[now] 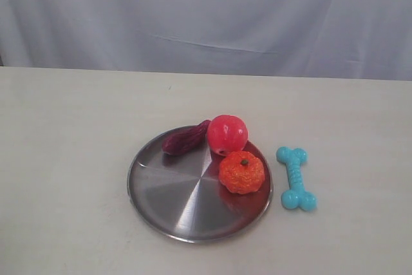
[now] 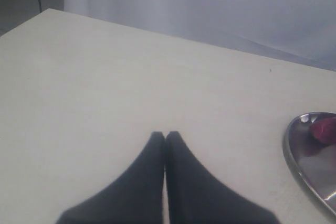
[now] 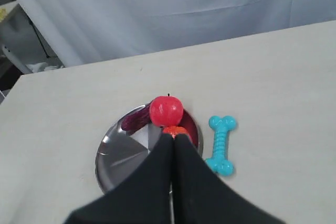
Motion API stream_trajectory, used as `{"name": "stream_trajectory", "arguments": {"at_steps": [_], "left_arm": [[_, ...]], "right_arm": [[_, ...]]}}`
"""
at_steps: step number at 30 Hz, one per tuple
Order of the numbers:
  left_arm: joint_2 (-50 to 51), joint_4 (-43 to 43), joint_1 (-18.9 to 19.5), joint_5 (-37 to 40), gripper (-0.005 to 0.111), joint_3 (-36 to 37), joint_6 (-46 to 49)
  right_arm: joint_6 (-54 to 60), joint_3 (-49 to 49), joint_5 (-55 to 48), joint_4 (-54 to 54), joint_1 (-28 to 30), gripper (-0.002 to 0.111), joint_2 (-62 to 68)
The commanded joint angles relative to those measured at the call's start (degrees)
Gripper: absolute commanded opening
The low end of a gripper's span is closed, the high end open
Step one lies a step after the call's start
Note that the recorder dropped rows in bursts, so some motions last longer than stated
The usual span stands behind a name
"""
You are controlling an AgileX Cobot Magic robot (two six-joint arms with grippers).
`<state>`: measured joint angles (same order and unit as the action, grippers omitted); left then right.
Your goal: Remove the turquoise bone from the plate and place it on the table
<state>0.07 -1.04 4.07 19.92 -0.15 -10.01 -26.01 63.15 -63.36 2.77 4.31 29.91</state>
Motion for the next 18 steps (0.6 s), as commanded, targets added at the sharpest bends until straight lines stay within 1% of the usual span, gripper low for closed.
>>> {"name": "stream_trajectory", "arguments": {"at_steps": [1, 4, 9, 12, 18], "left_arm": [[-0.1, -0.2, -0.3, -0.3, 0.000, 0.1, -0.1], [-0.1, -0.2, -0.3, -0.3, 0.000, 0.1, -0.1], [-0.1, -0.2, -0.3, -0.3, 0.000, 0.1, -0.1], [-0.1, -0.2, -0.3, -0.3, 0.000, 0.1, -0.1], [-0.1, -0.2, -0.3, -0.3, 0.000, 0.1, -0.1]], "right_arm": [[2.0, 0.0, 1.6, 3.1, 0.0, 0.000, -3.1], [2.1, -0.2, 3.7, 7.7, 0.0, 0.000, -4.6], [1.9, -6.4, 12.8, 14.6, 0.0, 0.000, -5.1], [1.9, -12.7, 19.3, 15.3, 0.0, 0.000, -5.2], [1.6, -28.1, 37.7, 14.9, 0.0, 0.000, -7.4]]}}
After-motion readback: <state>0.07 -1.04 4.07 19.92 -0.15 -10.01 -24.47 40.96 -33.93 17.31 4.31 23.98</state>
